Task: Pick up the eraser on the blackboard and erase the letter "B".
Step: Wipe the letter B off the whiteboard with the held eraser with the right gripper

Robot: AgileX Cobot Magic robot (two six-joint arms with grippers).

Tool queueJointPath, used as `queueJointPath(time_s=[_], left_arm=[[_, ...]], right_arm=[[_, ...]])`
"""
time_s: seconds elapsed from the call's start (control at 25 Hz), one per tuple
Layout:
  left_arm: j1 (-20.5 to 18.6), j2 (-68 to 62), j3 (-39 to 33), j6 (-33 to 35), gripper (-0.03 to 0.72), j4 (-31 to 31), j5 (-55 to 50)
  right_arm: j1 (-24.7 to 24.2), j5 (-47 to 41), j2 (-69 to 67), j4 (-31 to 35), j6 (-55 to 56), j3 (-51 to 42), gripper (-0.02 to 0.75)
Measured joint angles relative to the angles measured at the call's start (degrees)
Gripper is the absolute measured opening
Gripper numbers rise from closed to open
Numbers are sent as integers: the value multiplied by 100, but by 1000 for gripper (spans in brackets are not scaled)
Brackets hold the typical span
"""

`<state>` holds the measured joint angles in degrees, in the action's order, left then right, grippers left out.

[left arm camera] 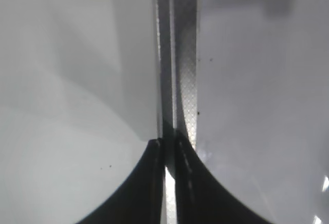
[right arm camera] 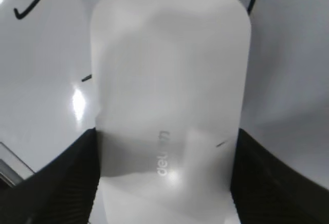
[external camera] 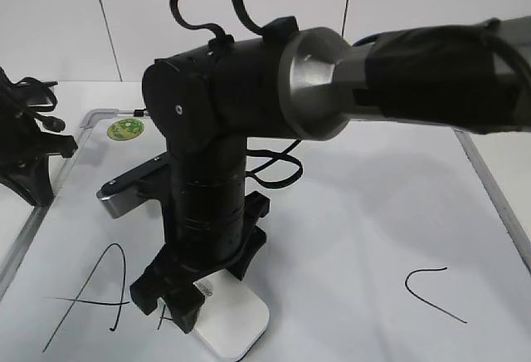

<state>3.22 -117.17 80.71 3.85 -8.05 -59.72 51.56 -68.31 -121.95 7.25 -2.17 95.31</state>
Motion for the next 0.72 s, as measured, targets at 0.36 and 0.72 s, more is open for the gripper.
queueJointPath(time_s=[0.36,0.72], left_arm=[[0,0,0,0,17,0,-3],[0,0,0,8,17,-11,-3]], right_arm=[[24,46,-7,-62,36,0,540],[-227,-142,-219,2,342,297,539]])
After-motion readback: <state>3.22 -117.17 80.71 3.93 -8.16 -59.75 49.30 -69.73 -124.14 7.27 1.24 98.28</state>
